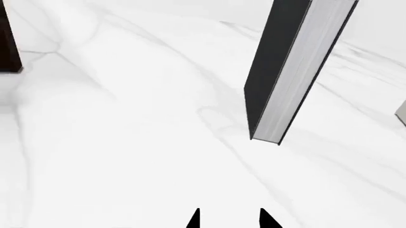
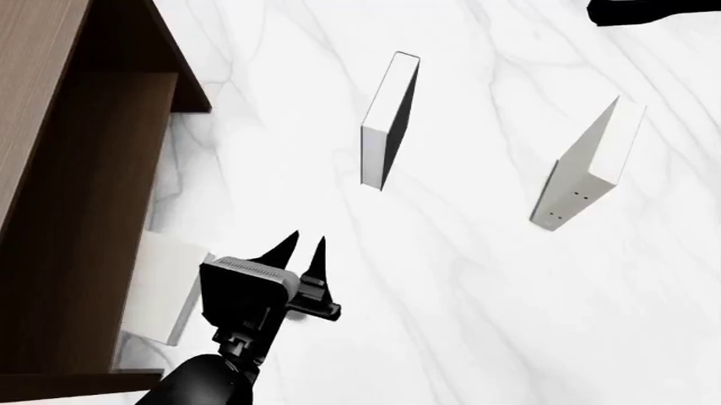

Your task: Pick up the book on the right and place it under the cabinet shelf.

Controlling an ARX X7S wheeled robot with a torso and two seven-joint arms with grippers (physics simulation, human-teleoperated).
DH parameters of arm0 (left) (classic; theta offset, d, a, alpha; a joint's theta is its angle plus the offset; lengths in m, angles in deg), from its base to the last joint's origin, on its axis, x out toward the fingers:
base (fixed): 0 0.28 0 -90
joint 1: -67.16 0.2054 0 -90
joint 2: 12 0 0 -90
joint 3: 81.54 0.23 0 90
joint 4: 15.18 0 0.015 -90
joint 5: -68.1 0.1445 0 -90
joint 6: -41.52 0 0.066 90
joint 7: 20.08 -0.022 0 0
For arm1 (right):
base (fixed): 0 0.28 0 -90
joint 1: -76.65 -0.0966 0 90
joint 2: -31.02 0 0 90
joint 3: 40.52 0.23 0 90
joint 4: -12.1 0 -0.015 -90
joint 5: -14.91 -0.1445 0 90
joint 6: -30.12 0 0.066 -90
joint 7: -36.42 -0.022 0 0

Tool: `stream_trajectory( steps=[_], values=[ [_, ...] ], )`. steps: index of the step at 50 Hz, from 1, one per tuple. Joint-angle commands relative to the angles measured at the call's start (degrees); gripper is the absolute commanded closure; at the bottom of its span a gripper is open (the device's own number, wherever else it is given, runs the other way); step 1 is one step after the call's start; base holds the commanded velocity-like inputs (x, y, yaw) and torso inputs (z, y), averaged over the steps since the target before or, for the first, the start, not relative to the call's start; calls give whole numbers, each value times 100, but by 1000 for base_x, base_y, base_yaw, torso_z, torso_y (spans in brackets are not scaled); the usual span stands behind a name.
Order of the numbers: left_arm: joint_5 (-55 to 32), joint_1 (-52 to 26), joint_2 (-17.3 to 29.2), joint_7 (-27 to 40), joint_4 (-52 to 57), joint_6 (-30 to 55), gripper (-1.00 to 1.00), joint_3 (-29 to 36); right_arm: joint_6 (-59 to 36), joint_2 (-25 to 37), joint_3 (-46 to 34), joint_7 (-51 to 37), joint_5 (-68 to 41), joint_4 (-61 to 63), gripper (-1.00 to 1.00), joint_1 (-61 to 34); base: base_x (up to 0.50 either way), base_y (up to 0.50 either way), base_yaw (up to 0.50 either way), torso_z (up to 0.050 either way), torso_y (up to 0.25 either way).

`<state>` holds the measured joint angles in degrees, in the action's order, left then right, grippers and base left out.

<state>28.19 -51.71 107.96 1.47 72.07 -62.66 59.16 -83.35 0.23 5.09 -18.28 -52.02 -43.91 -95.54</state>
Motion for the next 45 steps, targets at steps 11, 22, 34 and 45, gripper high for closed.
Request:
stream_trajectory(
  steps=[11, 22, 34, 45],
  values=[
    [-1105, 192, 364, 788, -512, 297, -100, -376, -61, 25, 56, -11, -89, 65, -100, -74, 0, 0, 1, -1, -5],
    [-1120, 148, 421, 786, -583, 316, -100, -432, -57, 51, 80, -26, -113, 93, -100, -55, 0, 3, 5, -2, -6],
    [-1114, 90, 446, 787, -807, 289, -100, -525, -17, 101, 120, -15, -131, 106, -100, -17, 1, 3, 5, -2, -5],
    [-1091, 107, 468, 987, -897, 167, -100, -683, -25, 95, 122, -24, -125, 118, -100, 2, 1, 3, 6, -1, -4]
  ],
)
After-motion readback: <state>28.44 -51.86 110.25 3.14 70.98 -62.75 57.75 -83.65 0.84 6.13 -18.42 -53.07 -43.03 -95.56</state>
